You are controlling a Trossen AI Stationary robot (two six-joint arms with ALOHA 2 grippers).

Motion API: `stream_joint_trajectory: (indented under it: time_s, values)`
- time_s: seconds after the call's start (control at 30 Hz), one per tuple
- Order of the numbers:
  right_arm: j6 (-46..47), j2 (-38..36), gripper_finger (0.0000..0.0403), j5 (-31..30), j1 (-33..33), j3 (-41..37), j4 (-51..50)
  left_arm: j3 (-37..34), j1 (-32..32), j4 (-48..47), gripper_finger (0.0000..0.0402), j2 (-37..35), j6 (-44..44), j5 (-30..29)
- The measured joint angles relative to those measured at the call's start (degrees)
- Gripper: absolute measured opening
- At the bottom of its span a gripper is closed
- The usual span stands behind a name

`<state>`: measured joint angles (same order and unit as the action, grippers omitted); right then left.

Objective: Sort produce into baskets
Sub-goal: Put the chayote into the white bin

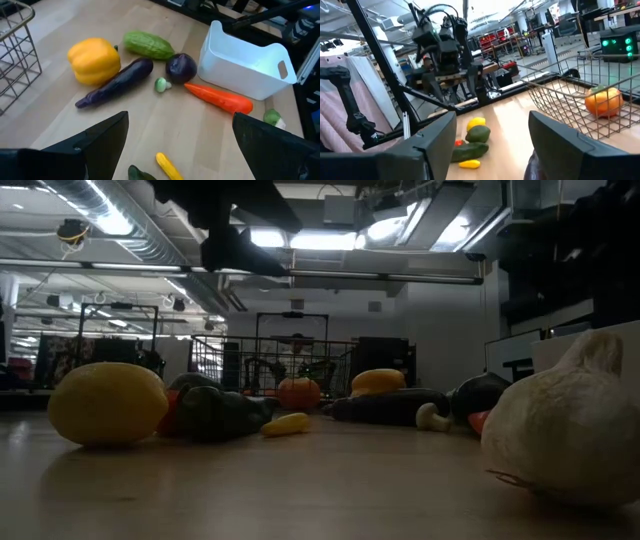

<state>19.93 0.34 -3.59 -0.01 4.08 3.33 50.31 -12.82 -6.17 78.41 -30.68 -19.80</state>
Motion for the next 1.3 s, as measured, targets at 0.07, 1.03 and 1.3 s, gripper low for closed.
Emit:
stream_joint_trajectory:
  time_s: [0.07, 1.03, 1.3]
  values:
    - [-0.01, 0.31, 0.025, -0.51, -0.02, 0.85, -0.03, -0.12, 0.02, -0.02, 0.0351, 0.0, -0.75, -0.04]
    - [6.85, 40.83, 0.025, -18.77, 0.0, 32.36, -28.34, -0.12, 0.04, -0.02, 0.0351, 0.0, -0.54, -0.43]
    - [6.63, 47.21, 0.025, -19.25, -0.01, 34.42, -25.45, -0.12, 0.04, -0.25, 0.0351, 0.0, 0.66, -0.43]
